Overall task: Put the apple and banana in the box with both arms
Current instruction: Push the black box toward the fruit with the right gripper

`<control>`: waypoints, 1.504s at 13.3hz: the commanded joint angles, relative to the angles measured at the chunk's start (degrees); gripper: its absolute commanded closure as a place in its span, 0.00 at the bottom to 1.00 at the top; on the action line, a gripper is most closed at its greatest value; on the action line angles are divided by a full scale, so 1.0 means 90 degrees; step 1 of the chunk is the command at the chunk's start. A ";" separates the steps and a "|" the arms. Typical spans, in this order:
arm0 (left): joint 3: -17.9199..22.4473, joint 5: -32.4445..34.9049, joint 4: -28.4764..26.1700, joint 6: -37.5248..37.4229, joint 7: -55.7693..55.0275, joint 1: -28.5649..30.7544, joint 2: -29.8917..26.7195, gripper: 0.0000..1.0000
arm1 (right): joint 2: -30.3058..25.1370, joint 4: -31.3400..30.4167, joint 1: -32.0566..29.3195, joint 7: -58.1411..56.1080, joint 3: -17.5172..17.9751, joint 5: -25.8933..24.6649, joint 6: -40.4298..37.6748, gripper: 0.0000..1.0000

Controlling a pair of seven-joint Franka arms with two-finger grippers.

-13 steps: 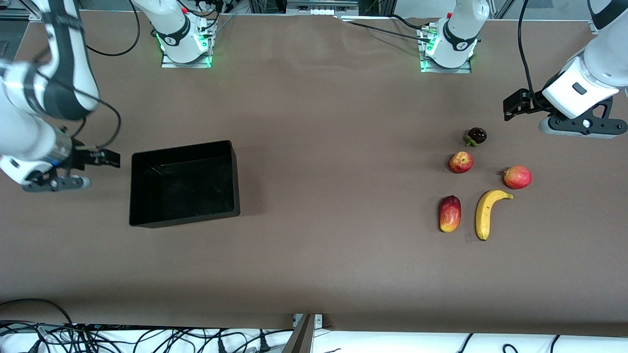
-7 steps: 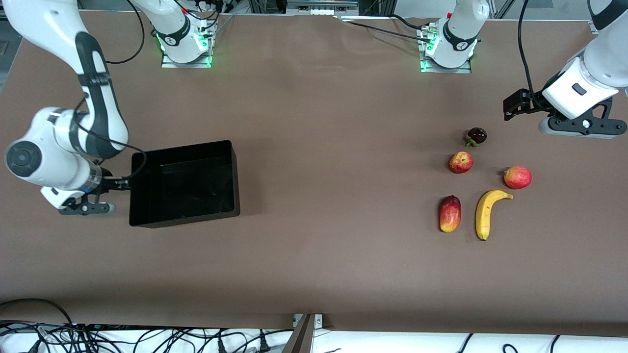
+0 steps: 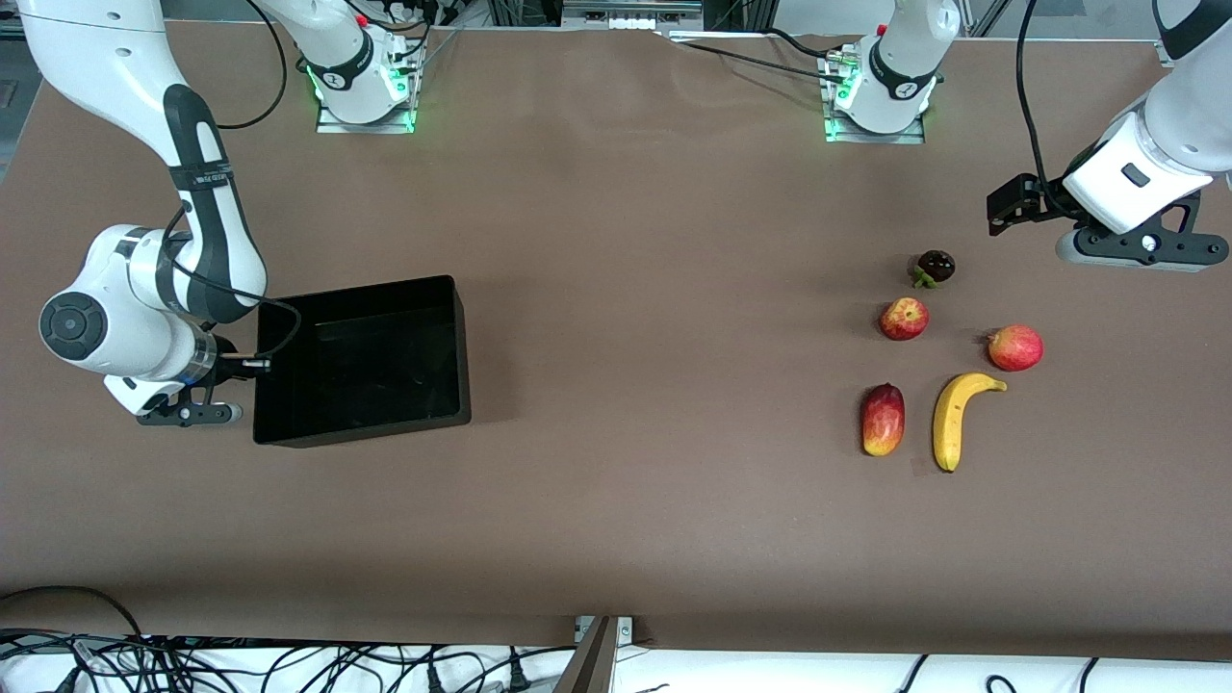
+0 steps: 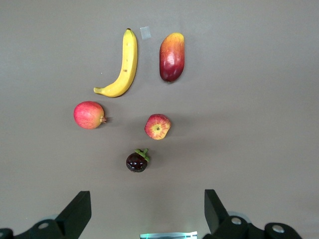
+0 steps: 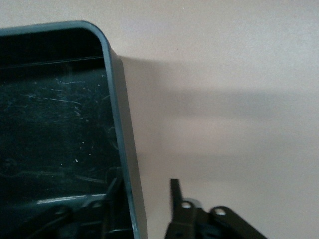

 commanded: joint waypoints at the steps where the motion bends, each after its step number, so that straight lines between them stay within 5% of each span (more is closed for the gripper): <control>1: -0.0005 -0.0086 0.0134 -0.0127 -0.0015 0.0024 0.0039 0.00 | -0.0048 0.0029 0.0004 -0.0021 0.0027 0.0132 -0.0201 1.00; 7: -0.0005 -0.0076 0.0125 -0.0137 -0.0015 0.0024 0.0039 0.00 | -0.0116 0.0955 0.0024 0.0125 0.0641 0.0357 -0.1156 1.00; 13: -0.0005 -0.0076 0.0125 -0.0147 -0.0005 0.0024 0.0039 0.00 | -0.0087 0.1406 0.0305 0.2514 0.2281 0.0357 -0.1364 1.00; 20: -0.0005 -0.0076 0.0115 -0.0147 -0.0005 0.0034 0.0039 0.00 | 0.0478 0.1582 0.2063 0.4538 0.2351 0.1041 -0.0290 1.00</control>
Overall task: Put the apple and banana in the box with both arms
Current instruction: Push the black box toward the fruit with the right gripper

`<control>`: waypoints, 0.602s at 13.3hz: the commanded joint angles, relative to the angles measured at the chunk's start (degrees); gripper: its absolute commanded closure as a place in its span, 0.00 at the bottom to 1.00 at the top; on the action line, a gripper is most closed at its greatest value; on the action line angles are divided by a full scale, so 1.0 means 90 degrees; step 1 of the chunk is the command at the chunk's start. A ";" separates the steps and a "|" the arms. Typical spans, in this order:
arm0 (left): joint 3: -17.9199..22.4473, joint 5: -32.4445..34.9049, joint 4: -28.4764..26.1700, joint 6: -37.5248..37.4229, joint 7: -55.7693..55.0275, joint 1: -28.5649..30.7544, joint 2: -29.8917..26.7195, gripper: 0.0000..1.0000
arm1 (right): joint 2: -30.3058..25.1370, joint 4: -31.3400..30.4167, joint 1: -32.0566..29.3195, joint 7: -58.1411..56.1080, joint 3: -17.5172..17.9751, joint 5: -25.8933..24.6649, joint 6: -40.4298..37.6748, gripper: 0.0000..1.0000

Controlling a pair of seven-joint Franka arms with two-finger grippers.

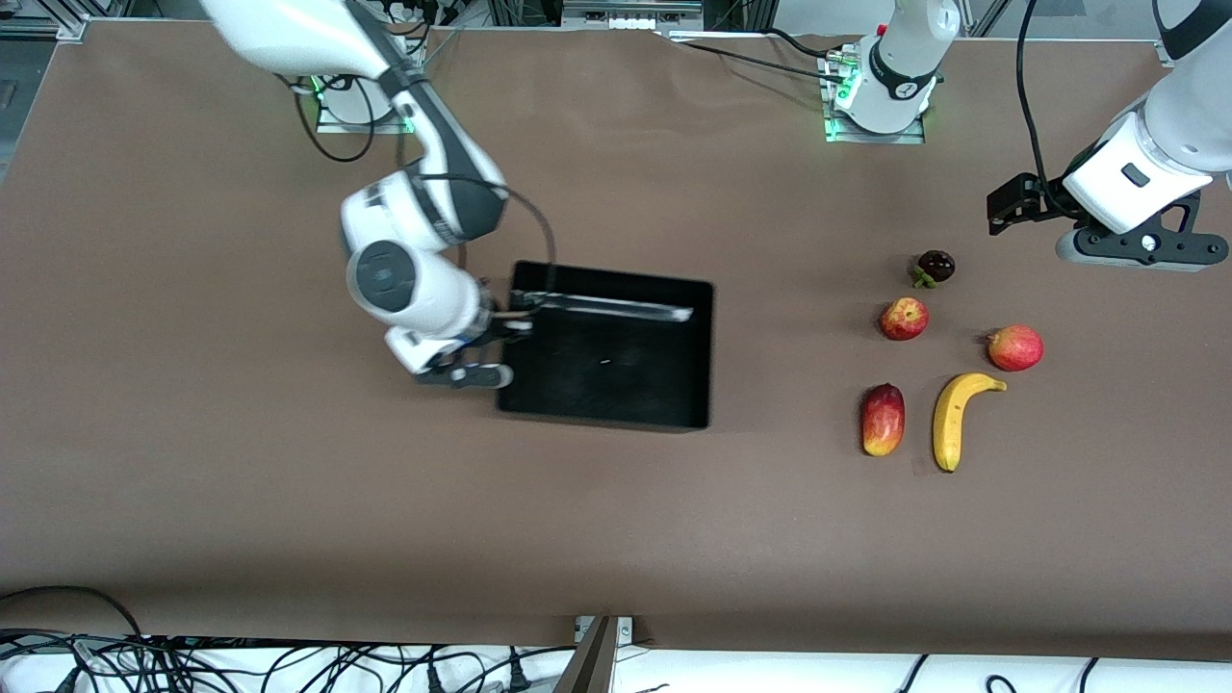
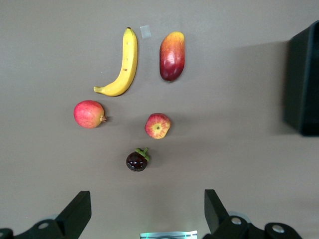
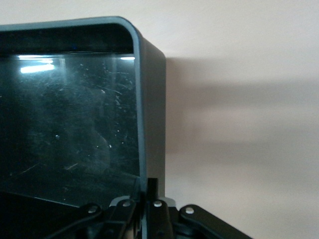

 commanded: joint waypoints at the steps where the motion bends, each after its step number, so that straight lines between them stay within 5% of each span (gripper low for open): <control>1: -0.0005 -0.0076 0.0105 -0.0136 -0.0005 0.0030 0.0049 0.00 | 0.0328 0.0269 0.0458 0.0544 -0.0043 0.0257 0.0471 1.00; 8: 0.0015 -0.0086 -0.0178 -0.0050 0.0228 0.0235 0.0545 0.00 | 0.0933 0.0668 0.1338 0.0908 -0.0043 0.0238 0.1412 1.00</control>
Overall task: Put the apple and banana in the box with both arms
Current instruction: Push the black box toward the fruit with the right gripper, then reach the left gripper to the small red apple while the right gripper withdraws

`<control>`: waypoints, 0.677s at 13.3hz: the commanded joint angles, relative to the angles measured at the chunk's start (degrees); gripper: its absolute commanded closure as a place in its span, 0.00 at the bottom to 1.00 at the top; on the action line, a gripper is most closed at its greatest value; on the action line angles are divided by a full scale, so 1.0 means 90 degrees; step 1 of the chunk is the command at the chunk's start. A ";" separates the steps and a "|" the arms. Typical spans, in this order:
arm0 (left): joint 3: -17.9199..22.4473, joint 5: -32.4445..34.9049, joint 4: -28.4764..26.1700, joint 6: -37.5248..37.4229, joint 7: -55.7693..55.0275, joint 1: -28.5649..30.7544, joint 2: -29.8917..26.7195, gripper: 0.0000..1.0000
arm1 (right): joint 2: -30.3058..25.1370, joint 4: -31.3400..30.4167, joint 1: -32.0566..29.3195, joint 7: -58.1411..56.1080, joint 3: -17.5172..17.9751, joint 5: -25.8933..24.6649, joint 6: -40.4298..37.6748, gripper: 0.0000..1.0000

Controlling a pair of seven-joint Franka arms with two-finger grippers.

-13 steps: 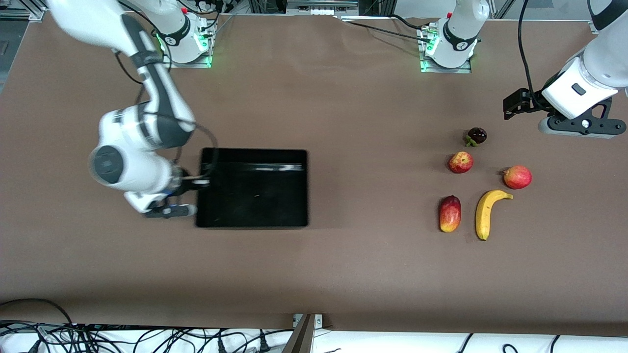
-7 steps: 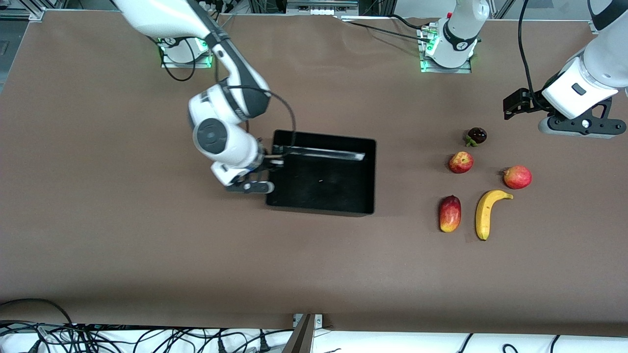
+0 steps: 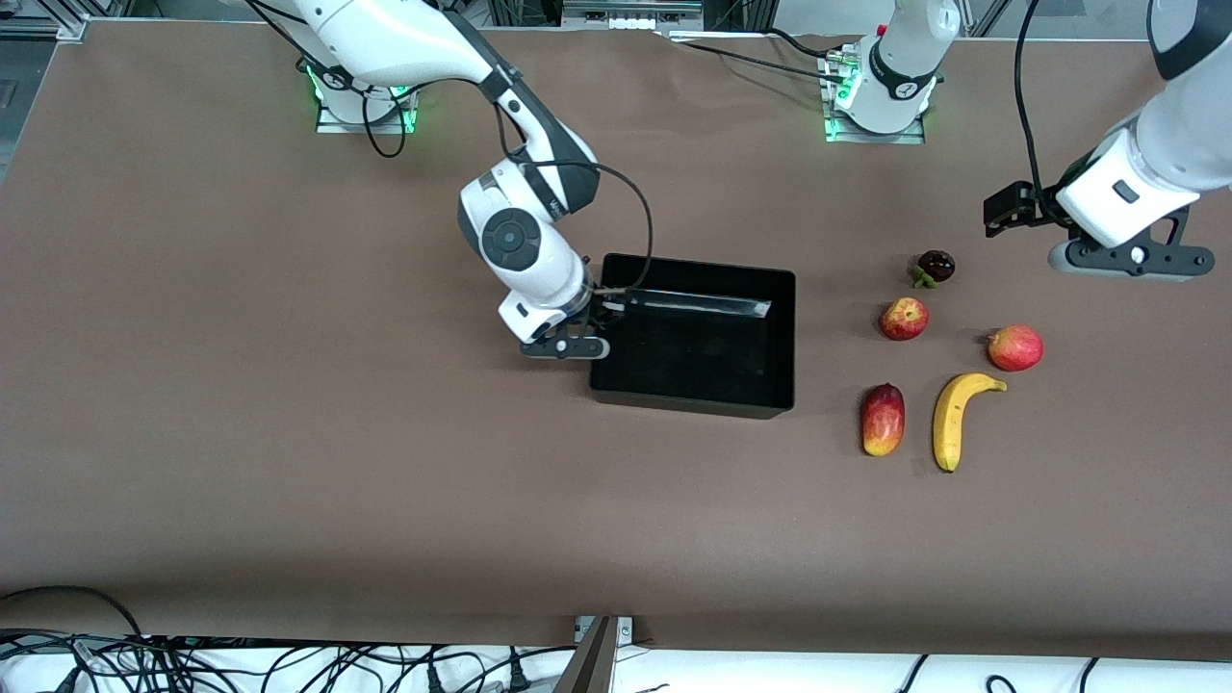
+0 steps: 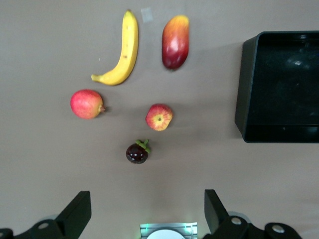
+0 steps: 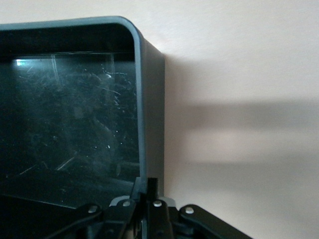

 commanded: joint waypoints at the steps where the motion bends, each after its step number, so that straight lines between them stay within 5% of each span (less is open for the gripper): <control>1: 0.0005 -0.0086 -0.0106 0.0256 0.0272 0.0221 0.0511 0.00 | 0.0257 0.0529 0.0339 0.0104 -0.0044 0.0124 0.0015 1.00; 7: -0.0024 -0.0076 -0.1764 0.2549 0.0370 0.0290 0.0816 0.00 | 0.0384 0.0539 0.0418 -0.0619 -0.0073 -0.0237 0.0015 1.00; 8: -0.0024 -0.0056 -0.2047 0.2998 0.0370 0.0232 0.0825 0.00 | 0.0384 0.0549 0.0398 -0.0745 -0.0102 -0.0247 0.0015 0.91; 9: -0.0024 -0.0008 -0.2340 0.3389 0.0370 0.0232 0.0845 0.00 | 0.0346 0.0598 0.0340 -0.0804 -0.0102 -0.0257 0.0005 0.01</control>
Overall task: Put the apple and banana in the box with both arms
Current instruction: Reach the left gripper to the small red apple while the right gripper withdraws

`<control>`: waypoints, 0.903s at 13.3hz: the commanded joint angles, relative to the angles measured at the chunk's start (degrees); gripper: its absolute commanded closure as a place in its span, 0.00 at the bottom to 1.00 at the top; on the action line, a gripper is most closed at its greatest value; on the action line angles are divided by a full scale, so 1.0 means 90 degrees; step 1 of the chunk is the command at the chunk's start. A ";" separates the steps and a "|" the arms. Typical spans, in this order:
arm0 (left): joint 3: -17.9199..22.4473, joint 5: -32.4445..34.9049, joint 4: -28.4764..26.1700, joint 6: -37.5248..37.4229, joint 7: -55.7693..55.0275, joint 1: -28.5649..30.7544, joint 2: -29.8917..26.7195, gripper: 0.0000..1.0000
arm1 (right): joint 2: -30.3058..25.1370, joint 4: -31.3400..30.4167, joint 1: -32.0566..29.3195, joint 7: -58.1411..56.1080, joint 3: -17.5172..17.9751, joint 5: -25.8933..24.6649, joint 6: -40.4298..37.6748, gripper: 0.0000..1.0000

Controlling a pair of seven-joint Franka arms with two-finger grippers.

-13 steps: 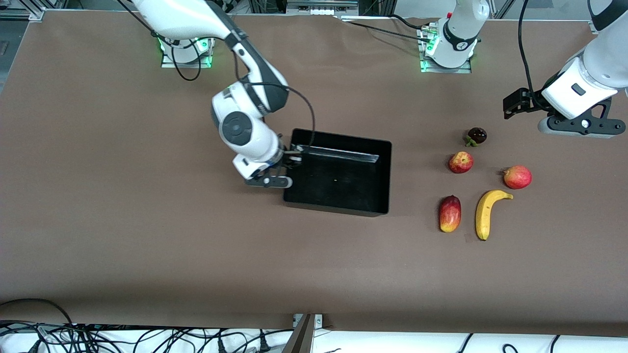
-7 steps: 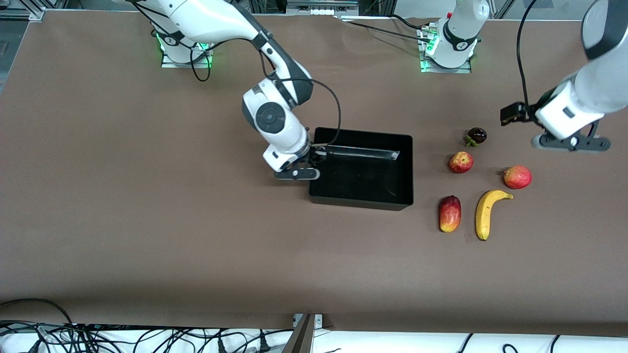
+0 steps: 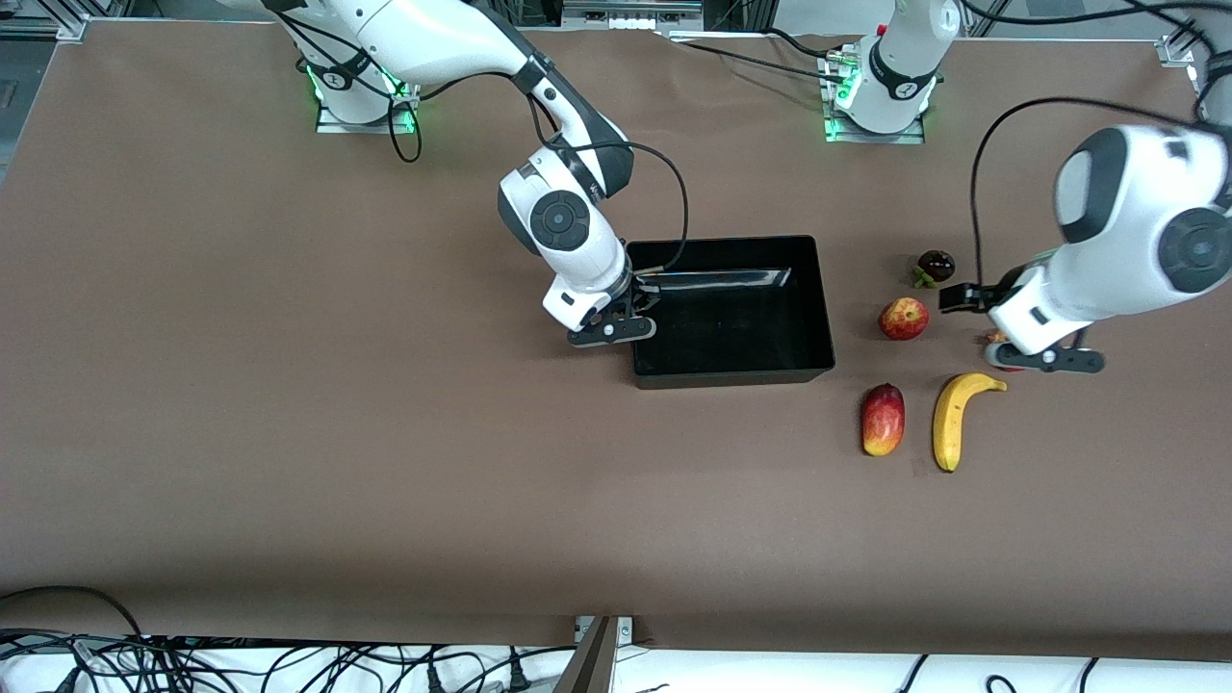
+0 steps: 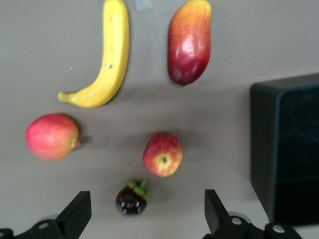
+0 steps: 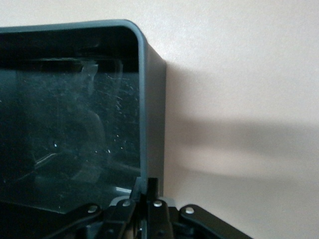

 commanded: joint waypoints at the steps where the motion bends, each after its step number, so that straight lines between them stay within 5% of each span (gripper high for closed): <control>1: -0.0001 0.0002 -0.1014 0.1113 0.0139 -0.0012 -0.0174 0.00 | -0.0025 0.0281 -0.0060 -0.0188 -0.0067 -0.0160 -0.0101 0.00; 3: -0.0001 0.0041 -0.1650 0.2168 0.0149 -0.0012 -0.0067 0.00 | -0.0366 0.0573 -0.0196 -0.0255 -0.0340 -0.0160 -0.0790 0.00; 6: -0.0001 0.0469 -0.1906 0.2699 0.0149 -0.0012 0.0167 0.00 | -0.0884 0.1324 -0.0771 -0.0450 -0.0692 -0.0141 -0.2460 0.00; 12: -0.0001 0.0598 -0.2512 0.3832 0.0149 -0.0002 0.0636 0.00 | -0.2610 0.1221 -0.2314 -0.1825 -0.0975 -0.0063 -0.4424 0.00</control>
